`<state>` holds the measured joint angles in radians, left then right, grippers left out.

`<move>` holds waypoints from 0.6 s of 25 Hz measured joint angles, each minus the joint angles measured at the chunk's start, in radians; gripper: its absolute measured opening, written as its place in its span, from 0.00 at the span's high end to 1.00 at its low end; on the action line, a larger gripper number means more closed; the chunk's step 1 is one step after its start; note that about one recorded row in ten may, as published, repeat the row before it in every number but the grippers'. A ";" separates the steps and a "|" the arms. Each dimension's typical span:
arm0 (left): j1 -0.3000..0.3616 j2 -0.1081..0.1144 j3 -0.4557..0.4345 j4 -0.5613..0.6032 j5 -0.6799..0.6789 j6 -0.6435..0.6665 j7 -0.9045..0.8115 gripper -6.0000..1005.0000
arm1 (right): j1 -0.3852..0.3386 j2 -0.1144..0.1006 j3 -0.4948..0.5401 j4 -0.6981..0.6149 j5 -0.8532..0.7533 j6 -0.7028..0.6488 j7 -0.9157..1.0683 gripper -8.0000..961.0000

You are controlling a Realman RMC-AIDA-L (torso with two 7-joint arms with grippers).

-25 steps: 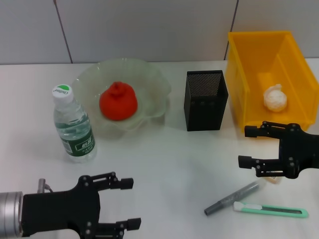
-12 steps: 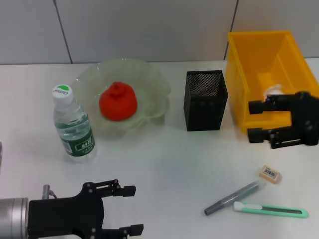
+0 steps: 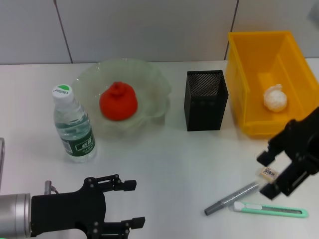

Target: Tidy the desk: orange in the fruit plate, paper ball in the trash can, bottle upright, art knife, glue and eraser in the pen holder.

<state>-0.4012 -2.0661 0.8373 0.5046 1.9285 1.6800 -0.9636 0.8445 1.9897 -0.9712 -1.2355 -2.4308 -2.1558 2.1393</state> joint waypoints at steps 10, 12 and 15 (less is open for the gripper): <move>-0.004 0.000 -0.003 -0.012 -0.005 -0.022 -0.006 0.22 | 0.028 0.087 -0.246 -0.021 -0.228 0.045 0.010 0.13; -0.004 0.001 -0.004 -0.012 -0.005 -0.024 -0.006 0.22 | 0.020 0.090 -0.283 -0.016 -0.233 0.069 0.018 0.13; -0.005 0.001 -0.005 -0.012 -0.005 -0.028 -0.005 0.22 | -0.002 0.093 -0.329 -0.010 -0.235 0.116 0.021 0.13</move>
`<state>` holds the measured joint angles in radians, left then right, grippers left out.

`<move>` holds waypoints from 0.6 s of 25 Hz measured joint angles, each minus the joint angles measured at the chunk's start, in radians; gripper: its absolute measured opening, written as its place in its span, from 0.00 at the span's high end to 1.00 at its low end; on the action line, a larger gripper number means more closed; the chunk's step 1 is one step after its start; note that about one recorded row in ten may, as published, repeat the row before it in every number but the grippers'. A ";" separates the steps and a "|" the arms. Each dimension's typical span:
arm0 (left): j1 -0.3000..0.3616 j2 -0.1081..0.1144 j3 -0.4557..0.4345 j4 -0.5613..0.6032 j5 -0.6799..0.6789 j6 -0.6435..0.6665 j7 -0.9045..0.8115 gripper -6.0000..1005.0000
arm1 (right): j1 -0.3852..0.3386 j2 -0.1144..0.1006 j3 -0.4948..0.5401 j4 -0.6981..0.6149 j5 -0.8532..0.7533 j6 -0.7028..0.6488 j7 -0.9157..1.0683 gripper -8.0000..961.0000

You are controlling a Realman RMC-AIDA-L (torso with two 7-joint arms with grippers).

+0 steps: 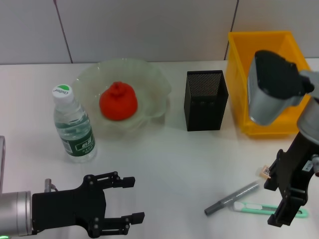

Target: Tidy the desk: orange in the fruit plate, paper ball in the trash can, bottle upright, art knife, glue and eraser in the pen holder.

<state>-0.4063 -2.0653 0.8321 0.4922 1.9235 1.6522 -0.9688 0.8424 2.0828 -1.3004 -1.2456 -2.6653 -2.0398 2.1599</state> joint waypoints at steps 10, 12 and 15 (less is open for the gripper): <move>0.000 0.001 -0.003 0.000 0.000 -0.007 0.002 0.22 | -0.052 0.004 -0.124 0.065 0.028 0.162 -0.011 0.13; 0.001 0.001 -0.003 0.000 0.000 -0.009 0.003 0.22 | -0.055 0.005 -0.149 0.080 0.035 0.188 -0.012 0.13; 0.001 0.001 -0.003 -0.001 0.000 -0.011 0.003 0.22 | -0.055 0.005 -0.177 0.103 0.041 0.216 -0.012 0.14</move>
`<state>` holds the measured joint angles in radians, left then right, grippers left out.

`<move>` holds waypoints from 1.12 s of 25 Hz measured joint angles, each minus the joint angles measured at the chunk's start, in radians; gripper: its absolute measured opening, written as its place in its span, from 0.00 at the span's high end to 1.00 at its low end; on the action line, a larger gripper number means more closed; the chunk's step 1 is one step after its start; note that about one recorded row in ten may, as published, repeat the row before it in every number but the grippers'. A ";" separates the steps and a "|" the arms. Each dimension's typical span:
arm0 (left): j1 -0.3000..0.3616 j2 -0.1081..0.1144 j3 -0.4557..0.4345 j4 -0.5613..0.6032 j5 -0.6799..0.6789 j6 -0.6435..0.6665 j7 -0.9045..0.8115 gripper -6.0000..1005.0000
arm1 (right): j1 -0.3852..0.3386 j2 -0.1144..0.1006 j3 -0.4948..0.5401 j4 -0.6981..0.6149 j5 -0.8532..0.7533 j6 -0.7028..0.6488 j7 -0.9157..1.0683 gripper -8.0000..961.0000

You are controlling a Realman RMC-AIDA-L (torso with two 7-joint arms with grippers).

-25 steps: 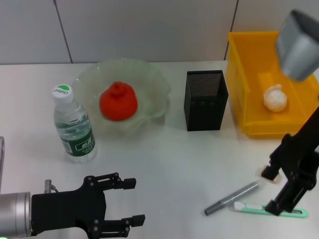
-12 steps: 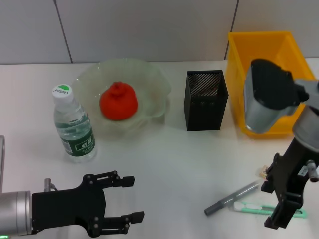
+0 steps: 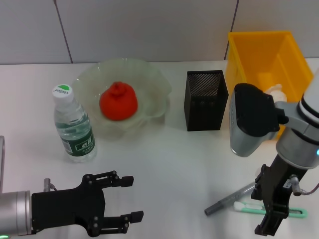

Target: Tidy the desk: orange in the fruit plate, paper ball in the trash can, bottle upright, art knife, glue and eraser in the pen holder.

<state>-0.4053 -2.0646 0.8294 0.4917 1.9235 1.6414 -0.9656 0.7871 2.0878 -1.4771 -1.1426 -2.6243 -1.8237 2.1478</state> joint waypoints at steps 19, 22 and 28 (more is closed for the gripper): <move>0.005 0.000 0.000 -0.002 0.000 -0.002 0.000 0.22 | 0.007 0.000 -0.070 0.051 0.005 0.083 0.012 0.15; 0.005 0.000 0.000 -0.007 0.000 -0.002 0.001 0.22 | 0.007 0.000 -0.071 0.052 0.006 0.084 0.012 0.20; 0.004 0.001 -0.001 -0.008 0.000 -0.002 0.003 0.22 | 0.008 0.000 -0.089 0.057 0.004 0.097 0.020 0.29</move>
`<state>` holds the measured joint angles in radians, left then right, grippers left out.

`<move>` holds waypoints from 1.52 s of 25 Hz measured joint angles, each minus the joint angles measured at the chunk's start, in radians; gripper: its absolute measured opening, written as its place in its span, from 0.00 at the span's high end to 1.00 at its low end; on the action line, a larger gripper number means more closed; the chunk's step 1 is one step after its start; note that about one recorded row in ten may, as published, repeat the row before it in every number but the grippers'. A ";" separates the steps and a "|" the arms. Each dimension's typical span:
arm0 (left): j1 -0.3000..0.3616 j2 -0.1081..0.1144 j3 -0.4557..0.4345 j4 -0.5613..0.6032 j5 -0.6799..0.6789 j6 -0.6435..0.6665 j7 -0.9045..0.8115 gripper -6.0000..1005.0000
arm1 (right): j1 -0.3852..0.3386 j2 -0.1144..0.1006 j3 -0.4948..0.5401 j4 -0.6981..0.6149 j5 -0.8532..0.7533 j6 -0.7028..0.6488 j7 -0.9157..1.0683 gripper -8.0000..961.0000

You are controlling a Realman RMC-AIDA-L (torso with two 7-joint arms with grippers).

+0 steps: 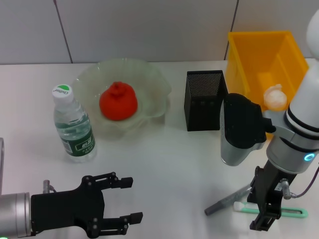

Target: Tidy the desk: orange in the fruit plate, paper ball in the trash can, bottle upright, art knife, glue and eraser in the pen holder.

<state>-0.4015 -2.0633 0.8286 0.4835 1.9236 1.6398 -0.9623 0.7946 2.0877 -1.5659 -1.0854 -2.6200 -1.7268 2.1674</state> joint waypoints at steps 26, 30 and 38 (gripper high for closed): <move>0.004 0.000 -0.003 -0.002 0.000 0.000 0.001 0.22 | 0.002 -0.002 -0.055 0.018 -0.009 0.063 0.022 0.47; 0.004 0.000 -0.003 -0.002 0.000 0.000 0.001 0.22 | 0.002 -0.002 -0.056 0.018 -0.008 0.064 0.022 0.50; 0.004 0.000 -0.003 -0.002 0.000 0.000 0.001 0.22 | 0.000 -0.001 -0.066 0.019 -0.006 0.075 0.021 0.56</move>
<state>-0.3973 -2.0631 0.8252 0.4817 1.9236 1.6395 -0.9617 0.7951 2.0871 -1.6319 -1.0668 -2.6264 -1.6515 2.1889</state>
